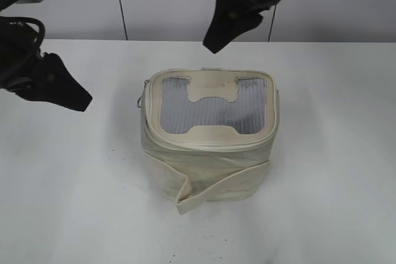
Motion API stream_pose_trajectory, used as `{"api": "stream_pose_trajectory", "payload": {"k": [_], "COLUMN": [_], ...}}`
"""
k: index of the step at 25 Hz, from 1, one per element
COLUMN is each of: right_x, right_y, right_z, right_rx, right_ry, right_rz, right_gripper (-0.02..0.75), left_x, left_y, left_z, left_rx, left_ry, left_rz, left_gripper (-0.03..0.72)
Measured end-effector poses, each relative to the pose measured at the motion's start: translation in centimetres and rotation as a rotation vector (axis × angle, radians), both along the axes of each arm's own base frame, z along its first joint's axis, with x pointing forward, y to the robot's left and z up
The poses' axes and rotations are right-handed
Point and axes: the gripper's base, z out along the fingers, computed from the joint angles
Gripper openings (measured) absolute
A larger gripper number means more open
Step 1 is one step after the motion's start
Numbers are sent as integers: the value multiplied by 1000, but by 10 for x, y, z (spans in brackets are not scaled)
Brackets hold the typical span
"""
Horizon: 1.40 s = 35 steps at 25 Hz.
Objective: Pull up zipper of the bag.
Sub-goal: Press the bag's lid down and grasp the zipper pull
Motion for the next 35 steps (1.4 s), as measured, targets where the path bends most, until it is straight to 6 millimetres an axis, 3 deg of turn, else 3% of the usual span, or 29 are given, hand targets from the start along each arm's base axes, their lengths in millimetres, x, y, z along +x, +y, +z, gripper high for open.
{"api": "stream_pose_trajectory", "payload": {"k": [3,7,17,23,26,32,35], "right_x": [15,33,50,55,56,55,55], "right_y": [22,37,48,52,53,53,53], "right_z": [-12,-26,-68,-92,-96,-99,-99], "right_rx": [2,22,9,-3,-5,-7,-6], "right_ry": [3,13,67,115,124,140,145], "right_rz": [34,41,78,81,84,89,88], "right_gripper": [375,375,375,372,304,81,45], "left_x": [13,26,58,58,57,58,60], "left_y": [-5,-8,-14,-27,-34,-39,-42], "left_z": [-6,-10,-27,-26,-23,-25,-25], "left_rx": [11,18,69,75,77,182,219], "left_ry": [17,21,38,43,23,-65,-118], "left_rz": [-13,-14,-33,-112,-139,-197,-211], "left_gripper": [312,312,314,354,367,407,479]}}
